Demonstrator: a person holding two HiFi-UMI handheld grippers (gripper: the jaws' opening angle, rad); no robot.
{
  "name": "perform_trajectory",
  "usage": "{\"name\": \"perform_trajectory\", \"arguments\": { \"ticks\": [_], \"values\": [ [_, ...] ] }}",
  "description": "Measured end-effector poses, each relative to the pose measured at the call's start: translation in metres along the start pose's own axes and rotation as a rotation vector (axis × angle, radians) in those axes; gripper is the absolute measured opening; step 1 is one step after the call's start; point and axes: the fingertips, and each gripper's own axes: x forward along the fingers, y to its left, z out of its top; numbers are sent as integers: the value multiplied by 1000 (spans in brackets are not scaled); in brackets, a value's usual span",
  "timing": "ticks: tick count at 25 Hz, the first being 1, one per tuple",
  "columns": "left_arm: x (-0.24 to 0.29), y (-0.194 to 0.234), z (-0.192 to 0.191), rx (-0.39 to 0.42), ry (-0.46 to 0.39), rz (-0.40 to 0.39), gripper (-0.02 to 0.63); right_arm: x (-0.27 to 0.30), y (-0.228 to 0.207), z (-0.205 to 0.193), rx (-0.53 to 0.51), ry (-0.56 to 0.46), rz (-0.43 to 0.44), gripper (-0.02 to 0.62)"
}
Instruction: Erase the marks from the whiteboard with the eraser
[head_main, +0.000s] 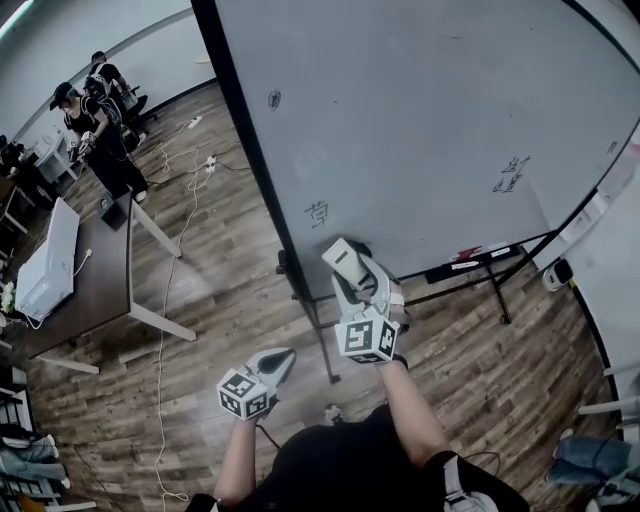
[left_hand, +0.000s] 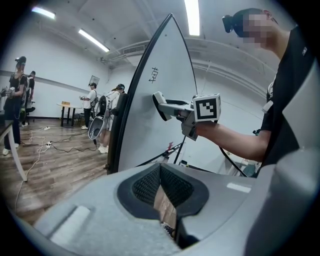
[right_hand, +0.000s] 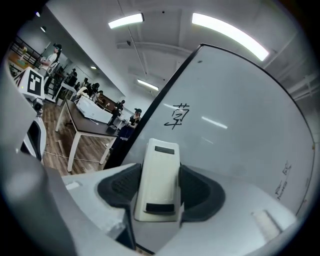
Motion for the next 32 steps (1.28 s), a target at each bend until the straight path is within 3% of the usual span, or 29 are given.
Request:
{"name": "perform_trajectory", "arguments": {
  "ticks": [19, 32],
  "values": [
    [8, 16, 5, -17, -1, 0, 11, 23, -20, 42, -130, -93, -112, 242],
    [17, 18, 11, -20, -20, 3, 11, 26, -22, 47, -109, -140, -37, 242]
  ]
}}
